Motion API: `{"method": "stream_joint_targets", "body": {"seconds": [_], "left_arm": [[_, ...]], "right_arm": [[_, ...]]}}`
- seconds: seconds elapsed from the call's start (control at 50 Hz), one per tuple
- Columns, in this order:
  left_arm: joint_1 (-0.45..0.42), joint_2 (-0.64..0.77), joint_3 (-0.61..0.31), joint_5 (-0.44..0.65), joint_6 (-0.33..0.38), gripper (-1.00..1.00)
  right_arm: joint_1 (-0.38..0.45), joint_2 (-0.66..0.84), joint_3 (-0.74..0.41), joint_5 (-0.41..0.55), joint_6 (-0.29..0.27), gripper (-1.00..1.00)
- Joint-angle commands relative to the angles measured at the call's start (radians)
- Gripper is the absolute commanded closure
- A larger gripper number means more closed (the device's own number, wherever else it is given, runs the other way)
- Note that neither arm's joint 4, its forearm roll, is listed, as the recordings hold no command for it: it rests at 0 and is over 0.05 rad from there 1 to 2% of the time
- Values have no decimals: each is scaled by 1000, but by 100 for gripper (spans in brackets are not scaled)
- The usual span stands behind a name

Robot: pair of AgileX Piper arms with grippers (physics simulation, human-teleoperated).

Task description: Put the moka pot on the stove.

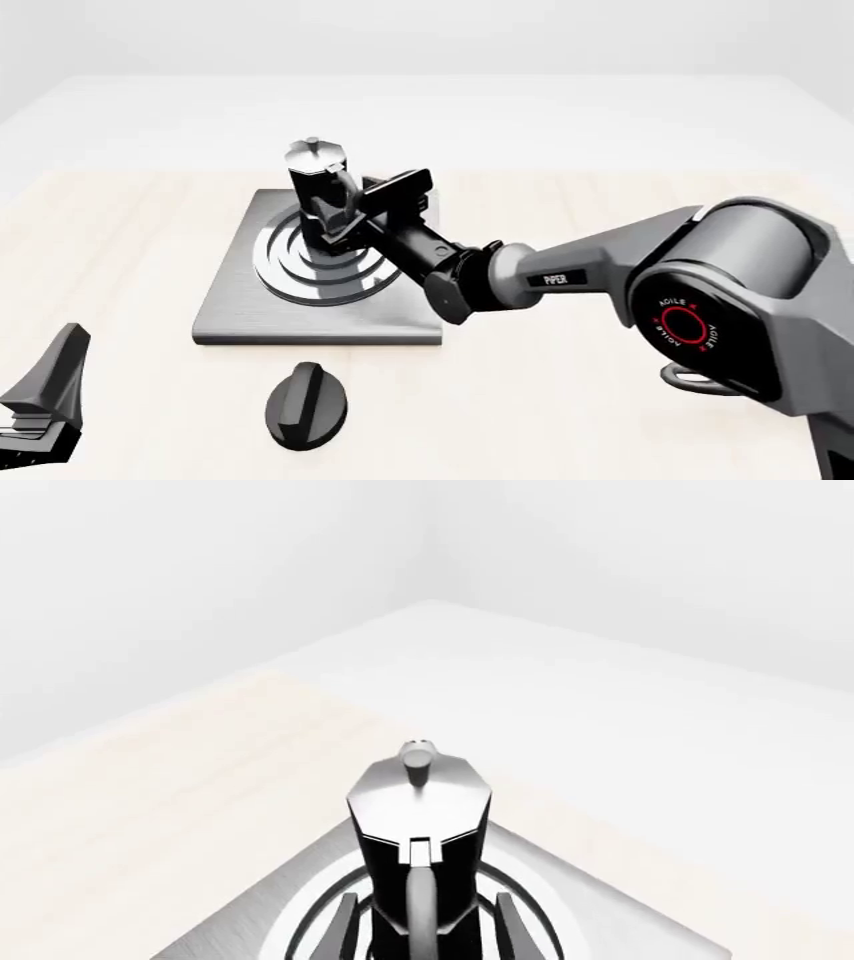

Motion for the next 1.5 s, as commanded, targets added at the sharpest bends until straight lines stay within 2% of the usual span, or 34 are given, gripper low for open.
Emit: {"method": "stream_joint_targets", "body": {"seconds": [0.02,0.48,1.5], "left_arm": [[0,0,0,0,0,-100],[0,0,0,0,0,-100],[0,0,0,0,0,-100]], "right_arm": [[-3,8,-7,8,7,-100],[-5,-33,25,11,2,-100],[7,-163,203,-22,-9,-100]]}}
